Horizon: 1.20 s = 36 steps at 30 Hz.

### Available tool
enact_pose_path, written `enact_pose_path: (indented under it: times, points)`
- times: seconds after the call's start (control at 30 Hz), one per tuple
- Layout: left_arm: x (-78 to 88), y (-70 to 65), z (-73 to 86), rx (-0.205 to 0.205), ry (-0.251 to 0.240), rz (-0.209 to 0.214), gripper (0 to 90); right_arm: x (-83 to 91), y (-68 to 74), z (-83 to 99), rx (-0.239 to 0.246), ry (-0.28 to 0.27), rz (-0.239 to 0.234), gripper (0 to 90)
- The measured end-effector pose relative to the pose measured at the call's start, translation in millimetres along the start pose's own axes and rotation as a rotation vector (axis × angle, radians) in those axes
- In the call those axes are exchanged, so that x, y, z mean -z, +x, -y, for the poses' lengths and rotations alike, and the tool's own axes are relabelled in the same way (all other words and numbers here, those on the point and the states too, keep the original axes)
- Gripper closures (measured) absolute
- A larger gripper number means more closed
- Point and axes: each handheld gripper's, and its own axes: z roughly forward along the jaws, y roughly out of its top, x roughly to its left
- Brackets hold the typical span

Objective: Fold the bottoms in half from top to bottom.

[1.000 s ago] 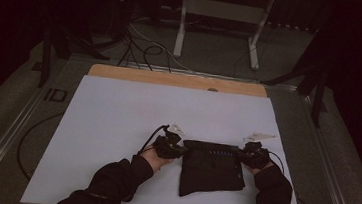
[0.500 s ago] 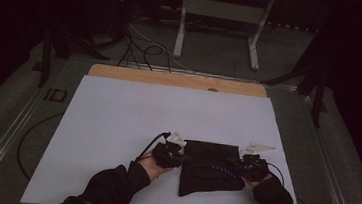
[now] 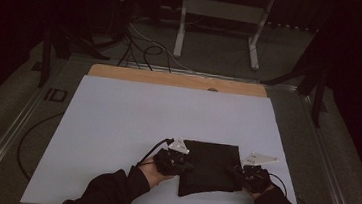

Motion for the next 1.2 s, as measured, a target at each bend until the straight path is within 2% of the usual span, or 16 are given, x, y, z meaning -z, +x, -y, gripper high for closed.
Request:
enact_pose_path:
  times: [0.1,0.6,0.77,1.2]
  points:
    - [-1.6,-2.6,0.6,-0.011,0.013,0.004,89.6,0.3,2.8,3.0,0.006,0.012,-0.006,89.8]
    - [-3.9,-4.4,7.5,-0.015,0.052,0.013,89.6,1.0,8.4,12.6,0.004,0.051,-0.039,89.8]
    - [-3.4,-6.1,9.9,-0.010,0.052,0.019,89.6,1.9,11.1,15.0,0.009,0.058,-0.042,89.8]
    - [-2.4,-11.6,12.7,-0.039,0.072,0.020,89.5,0.5,15.1,21.2,0.027,0.094,-0.041,89.8]
